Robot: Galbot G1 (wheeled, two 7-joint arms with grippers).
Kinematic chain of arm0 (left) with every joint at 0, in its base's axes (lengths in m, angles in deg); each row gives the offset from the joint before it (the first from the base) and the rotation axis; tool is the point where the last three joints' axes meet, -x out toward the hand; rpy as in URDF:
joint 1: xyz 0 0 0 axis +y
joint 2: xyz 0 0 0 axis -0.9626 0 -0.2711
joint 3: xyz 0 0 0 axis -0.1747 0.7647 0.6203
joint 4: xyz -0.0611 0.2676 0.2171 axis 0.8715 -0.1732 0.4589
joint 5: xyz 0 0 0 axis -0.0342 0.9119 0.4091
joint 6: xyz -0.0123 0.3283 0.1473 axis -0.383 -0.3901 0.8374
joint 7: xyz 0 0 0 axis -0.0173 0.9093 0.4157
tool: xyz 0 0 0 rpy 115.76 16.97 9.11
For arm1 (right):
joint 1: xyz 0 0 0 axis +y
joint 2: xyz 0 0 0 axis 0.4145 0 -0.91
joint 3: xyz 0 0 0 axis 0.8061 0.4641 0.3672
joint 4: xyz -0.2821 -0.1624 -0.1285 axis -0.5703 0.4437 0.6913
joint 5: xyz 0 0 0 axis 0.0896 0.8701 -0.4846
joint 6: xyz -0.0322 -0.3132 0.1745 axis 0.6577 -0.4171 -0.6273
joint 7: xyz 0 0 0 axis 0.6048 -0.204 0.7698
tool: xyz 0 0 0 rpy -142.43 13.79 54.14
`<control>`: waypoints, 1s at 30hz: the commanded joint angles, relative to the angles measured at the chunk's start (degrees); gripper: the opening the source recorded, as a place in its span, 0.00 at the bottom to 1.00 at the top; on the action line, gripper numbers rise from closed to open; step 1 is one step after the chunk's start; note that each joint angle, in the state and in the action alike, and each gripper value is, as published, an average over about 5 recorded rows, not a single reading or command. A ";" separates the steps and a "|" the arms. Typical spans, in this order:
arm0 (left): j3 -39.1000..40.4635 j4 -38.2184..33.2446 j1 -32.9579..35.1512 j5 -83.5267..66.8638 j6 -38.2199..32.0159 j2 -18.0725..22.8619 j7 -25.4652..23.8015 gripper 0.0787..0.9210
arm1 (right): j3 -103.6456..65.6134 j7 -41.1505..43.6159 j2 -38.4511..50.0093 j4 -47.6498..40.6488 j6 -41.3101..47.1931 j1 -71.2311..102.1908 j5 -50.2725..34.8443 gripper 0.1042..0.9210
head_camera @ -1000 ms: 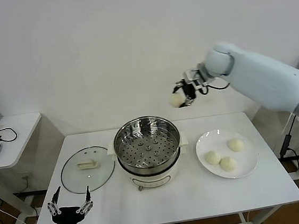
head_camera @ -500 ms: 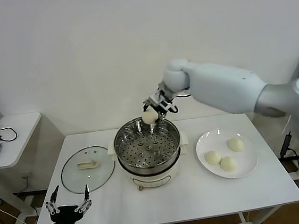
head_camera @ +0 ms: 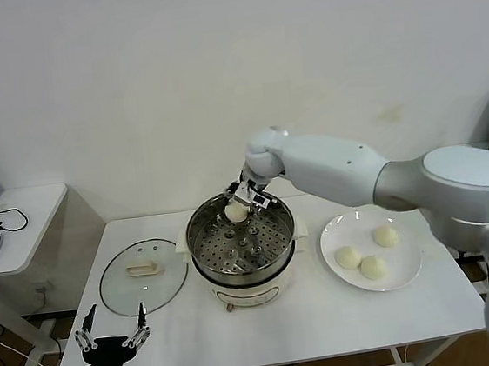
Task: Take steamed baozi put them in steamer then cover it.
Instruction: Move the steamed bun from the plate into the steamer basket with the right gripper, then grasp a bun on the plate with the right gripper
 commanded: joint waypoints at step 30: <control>0.20 -2.32 0.08 -0.42 0.67 -0.83 -0.65 0.88 | 1.66 12.01 18.94 22.45 22.79 -17.07 -22.02 0.88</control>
